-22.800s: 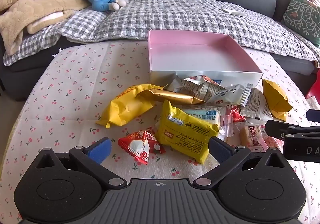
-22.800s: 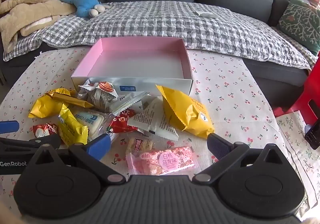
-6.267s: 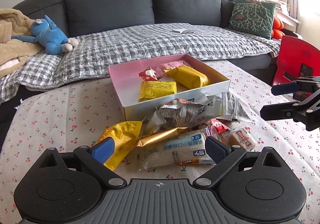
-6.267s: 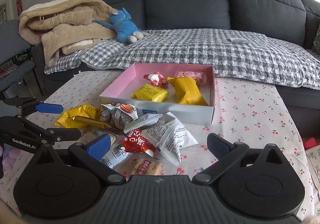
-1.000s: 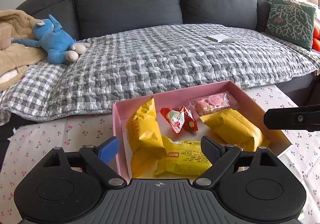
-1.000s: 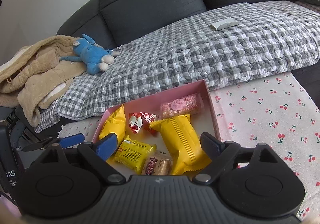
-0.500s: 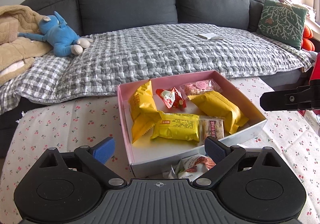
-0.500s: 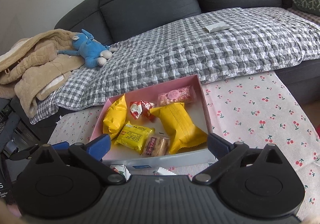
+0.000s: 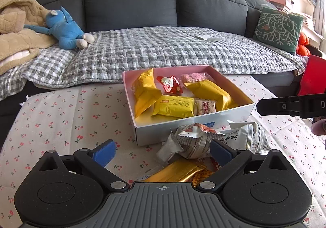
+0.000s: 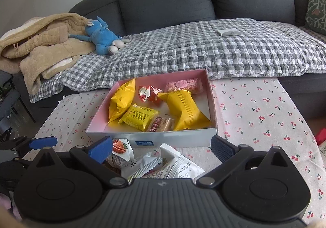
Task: Organize snacks
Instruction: 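Withdraw both grippers from the box toward the snack pile, then grasp the gold wafer bar with the left gripper while the right gripper grasps the white pillow pack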
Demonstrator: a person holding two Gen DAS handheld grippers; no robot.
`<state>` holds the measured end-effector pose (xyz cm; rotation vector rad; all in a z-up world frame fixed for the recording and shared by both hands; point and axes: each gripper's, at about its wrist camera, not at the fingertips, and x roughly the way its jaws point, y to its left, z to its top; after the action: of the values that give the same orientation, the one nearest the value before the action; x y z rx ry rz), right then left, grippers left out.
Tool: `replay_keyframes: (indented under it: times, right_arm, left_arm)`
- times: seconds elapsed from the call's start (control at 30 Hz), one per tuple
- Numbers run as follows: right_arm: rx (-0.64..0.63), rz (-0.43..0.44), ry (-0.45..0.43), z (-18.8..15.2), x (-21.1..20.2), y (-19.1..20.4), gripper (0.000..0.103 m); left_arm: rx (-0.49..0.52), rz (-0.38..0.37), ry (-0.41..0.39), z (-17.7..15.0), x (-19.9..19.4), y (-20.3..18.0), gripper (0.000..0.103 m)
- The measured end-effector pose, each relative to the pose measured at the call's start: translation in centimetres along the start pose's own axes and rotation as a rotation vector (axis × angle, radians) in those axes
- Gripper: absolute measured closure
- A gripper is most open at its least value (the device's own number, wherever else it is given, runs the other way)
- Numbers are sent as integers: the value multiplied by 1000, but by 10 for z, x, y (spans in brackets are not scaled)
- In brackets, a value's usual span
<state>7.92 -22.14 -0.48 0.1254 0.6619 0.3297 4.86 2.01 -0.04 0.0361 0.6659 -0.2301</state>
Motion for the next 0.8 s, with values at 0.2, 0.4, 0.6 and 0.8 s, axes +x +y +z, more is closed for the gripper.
replay_keyframes:
  times: [0.2, 0.4, 0.6, 0.8]
  right_arm:
    - [-72, 11, 16, -12, -5, 4, 0]
    - [-129, 17, 42, -24, -6, 9, 0]
    - [-154, 14, 76, -29, 0, 9, 0]
    - [-129, -22, 91, -29, 8, -1, 1]
  left_arm:
    - [-37, -23, 1, -12, -4, 8, 3]
    - [-16, -30, 12, -26, -4, 11, 3]
    - [25, -50, 44, -36, 1, 7, 3]
    - [79, -71, 48, -34, 10, 0, 5]
